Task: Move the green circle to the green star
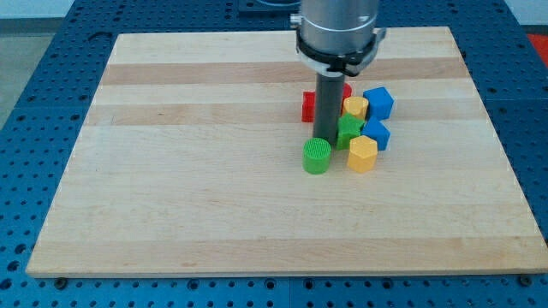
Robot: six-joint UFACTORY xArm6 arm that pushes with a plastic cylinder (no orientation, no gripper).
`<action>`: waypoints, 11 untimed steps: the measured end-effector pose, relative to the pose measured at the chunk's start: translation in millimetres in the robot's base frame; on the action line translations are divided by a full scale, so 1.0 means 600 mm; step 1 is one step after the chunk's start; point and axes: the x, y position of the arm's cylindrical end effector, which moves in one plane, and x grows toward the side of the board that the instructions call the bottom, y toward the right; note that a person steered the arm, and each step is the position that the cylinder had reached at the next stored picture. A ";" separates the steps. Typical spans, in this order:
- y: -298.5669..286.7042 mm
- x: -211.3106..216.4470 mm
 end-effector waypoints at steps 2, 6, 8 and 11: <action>-0.106 -0.003; -0.093 0.078; -0.090 -0.015; -0.192 0.051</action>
